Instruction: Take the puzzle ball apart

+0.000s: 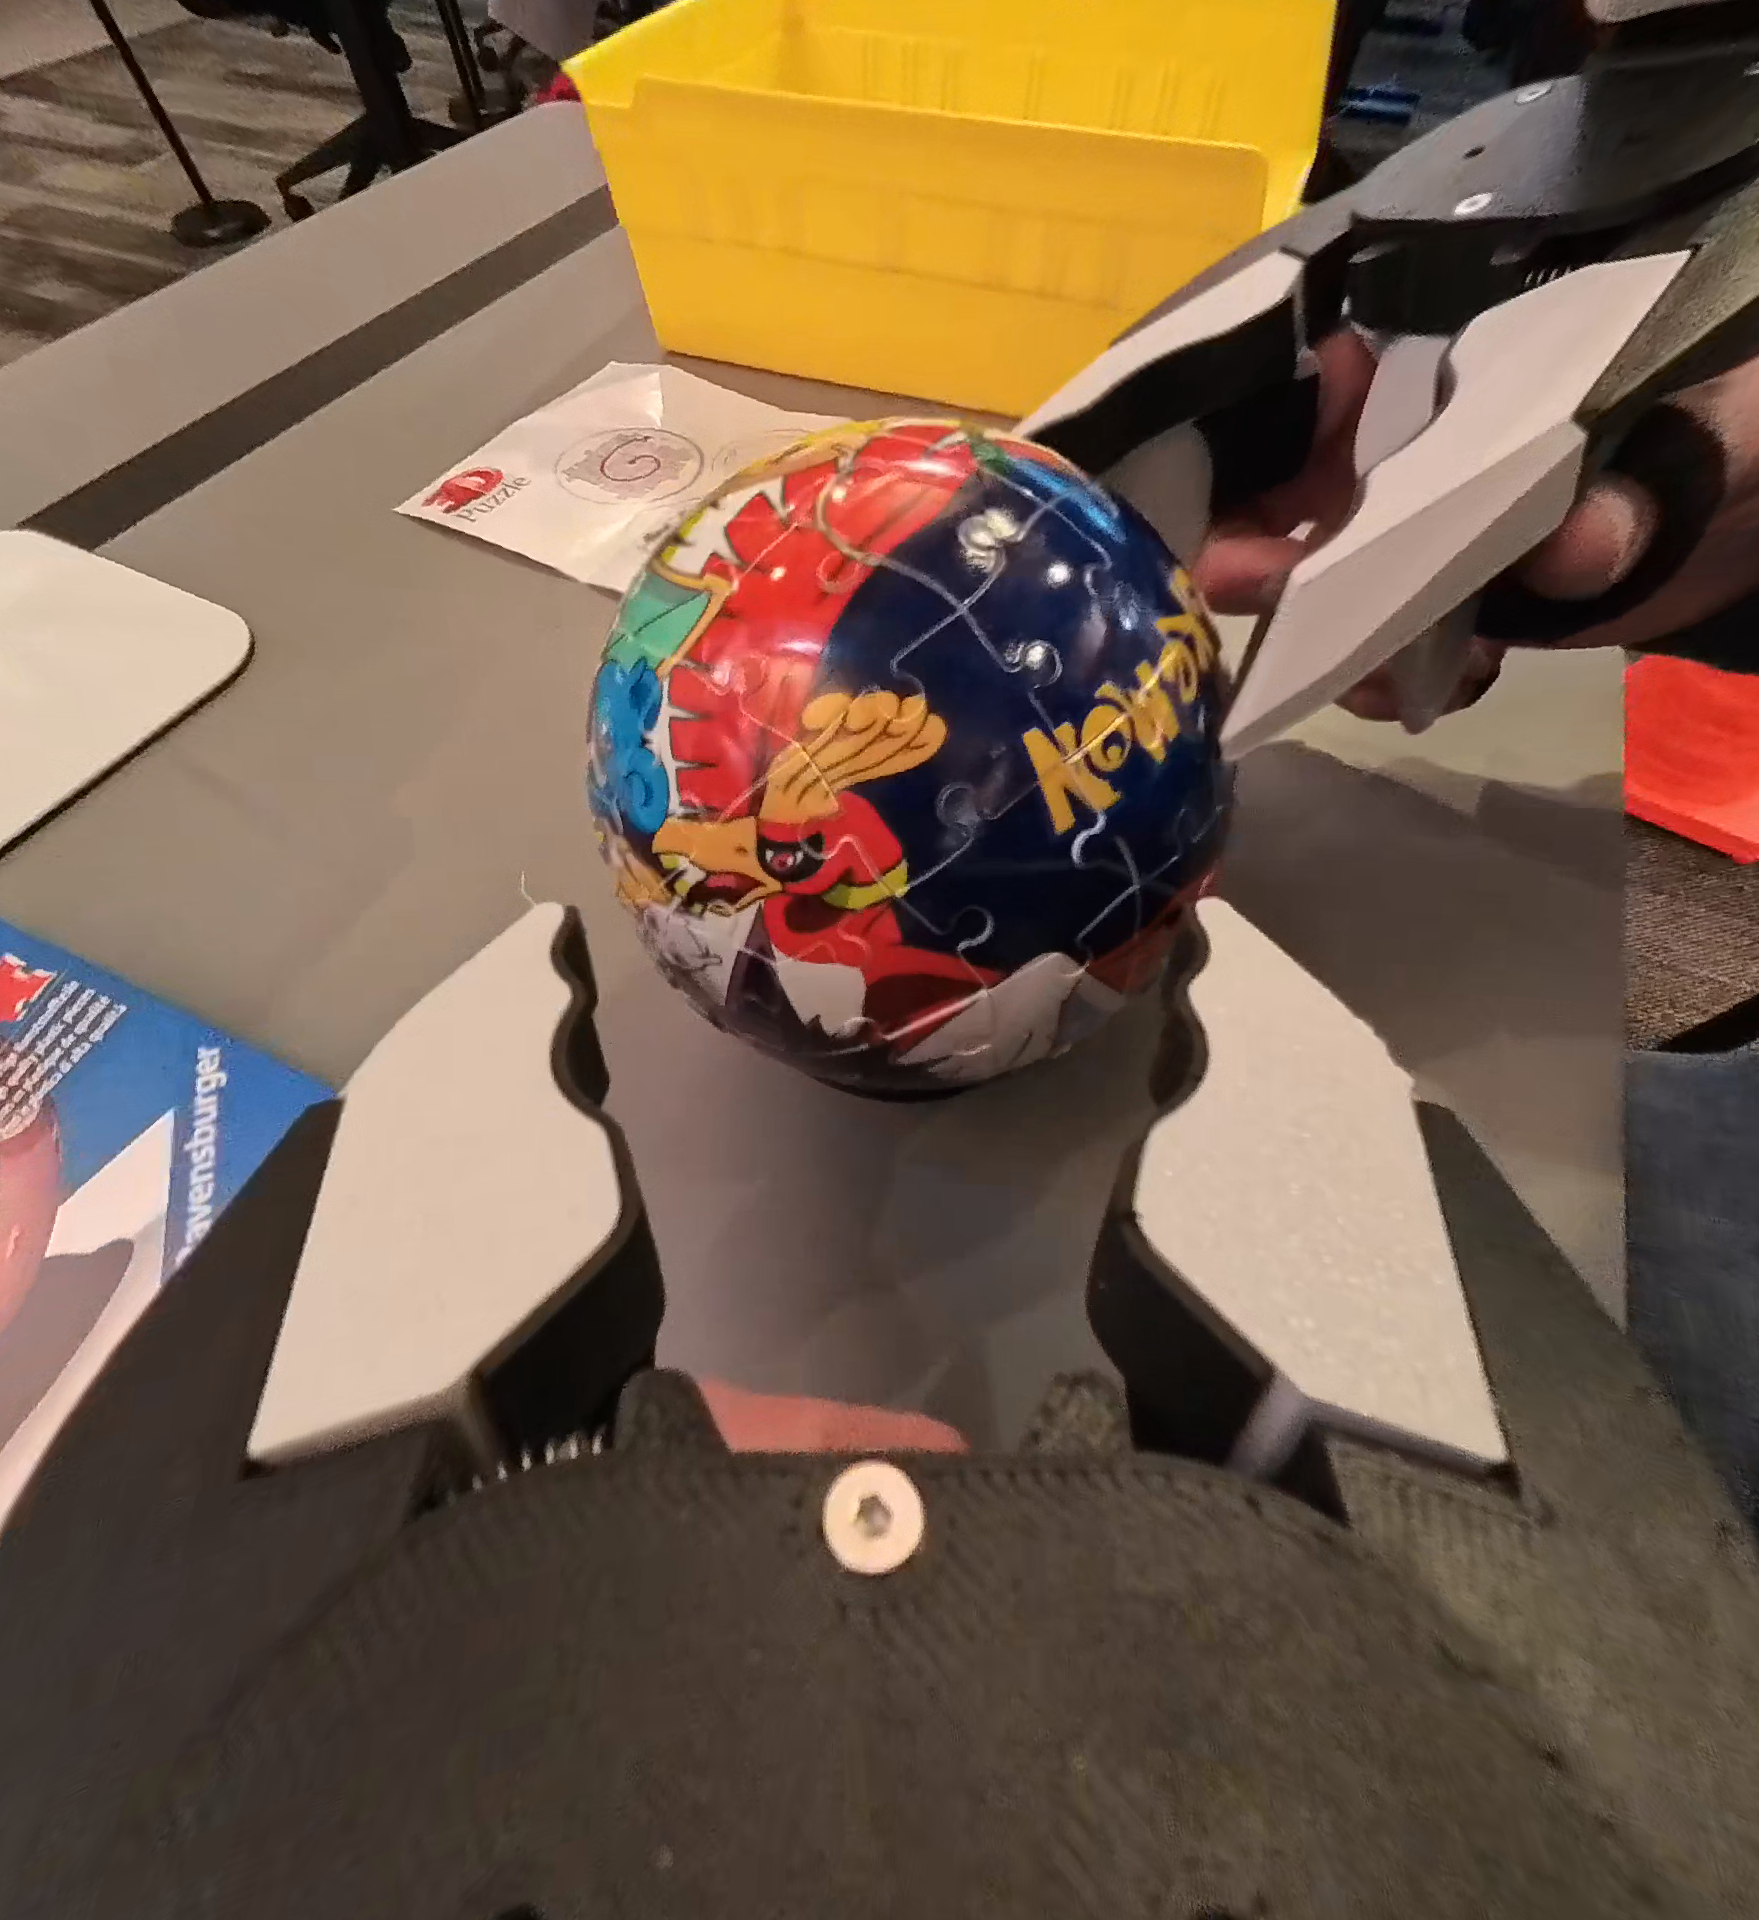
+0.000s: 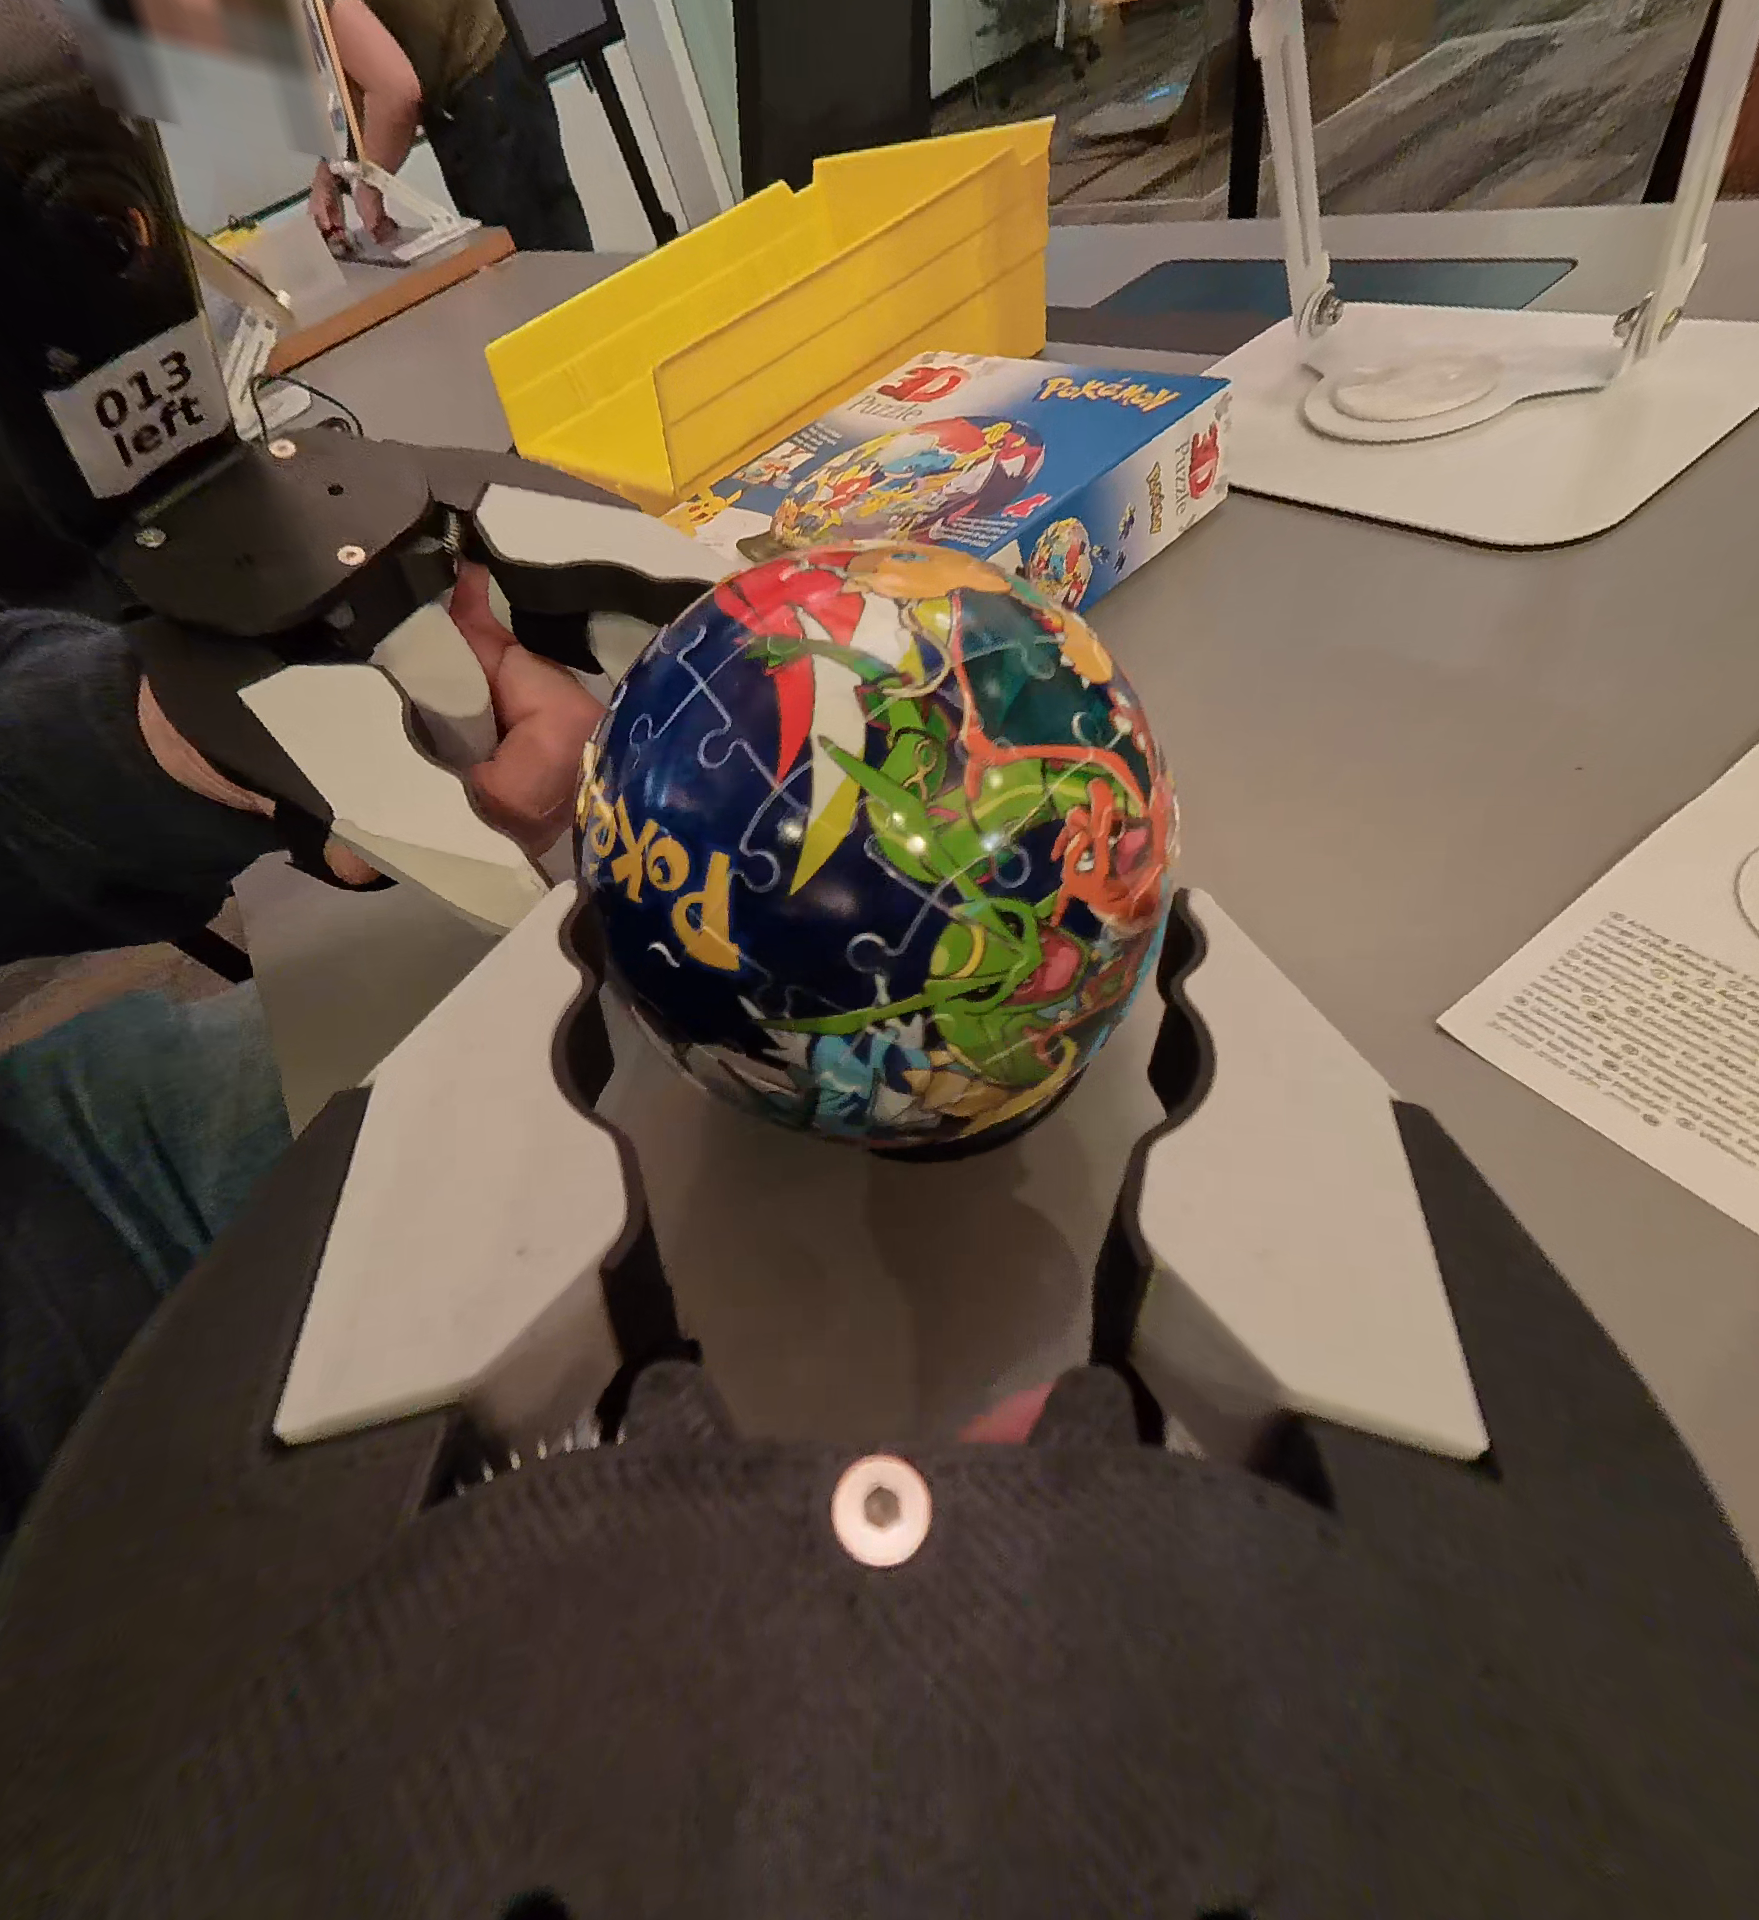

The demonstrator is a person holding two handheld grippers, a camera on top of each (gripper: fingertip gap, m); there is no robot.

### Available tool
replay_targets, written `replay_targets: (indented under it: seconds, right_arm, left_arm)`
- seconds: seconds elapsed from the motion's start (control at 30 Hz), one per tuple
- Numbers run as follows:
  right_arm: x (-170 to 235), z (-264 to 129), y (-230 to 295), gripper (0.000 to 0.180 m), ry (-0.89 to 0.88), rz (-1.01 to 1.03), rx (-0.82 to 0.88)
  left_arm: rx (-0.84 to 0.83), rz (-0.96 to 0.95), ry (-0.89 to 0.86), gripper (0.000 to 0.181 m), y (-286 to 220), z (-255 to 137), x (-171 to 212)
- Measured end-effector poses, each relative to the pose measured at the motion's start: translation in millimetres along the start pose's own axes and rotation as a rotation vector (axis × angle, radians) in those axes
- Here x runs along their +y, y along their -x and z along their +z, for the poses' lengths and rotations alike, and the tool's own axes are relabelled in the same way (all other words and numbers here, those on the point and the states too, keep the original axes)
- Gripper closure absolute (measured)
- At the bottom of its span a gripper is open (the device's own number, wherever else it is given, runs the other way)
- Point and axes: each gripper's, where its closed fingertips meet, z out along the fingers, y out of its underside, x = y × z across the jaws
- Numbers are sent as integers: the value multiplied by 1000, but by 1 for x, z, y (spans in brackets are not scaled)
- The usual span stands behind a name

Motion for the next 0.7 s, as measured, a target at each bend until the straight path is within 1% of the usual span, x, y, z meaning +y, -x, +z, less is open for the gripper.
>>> replay_targets:
  seconds: [0.23, 0.4, 0.47, 0.53, 0.7]
  right_arm:
    - [1, 3, -1, 73, 8, -11, -13]
    - [2, 2, -1, 73, 11, -15, -24]
    - [2, 1, -2, 74, 11, -9, -28]
    - [2, 1, -2, 74, 10, -9, -30]
    - [1, 0, -2, 75, 13, -26, -23]
  left_arm:
    - [24, 9, 11, 79, -4, 6, 1]
    - [28, 39, 2, 84, 0, -2, -3]
    - [25, 36, -2, 84, 4, -5, -6]
    - [16, 36, 3, 80, 10, -6, -7]
    - [23, 51, 3, 81, 13, -13, -10]
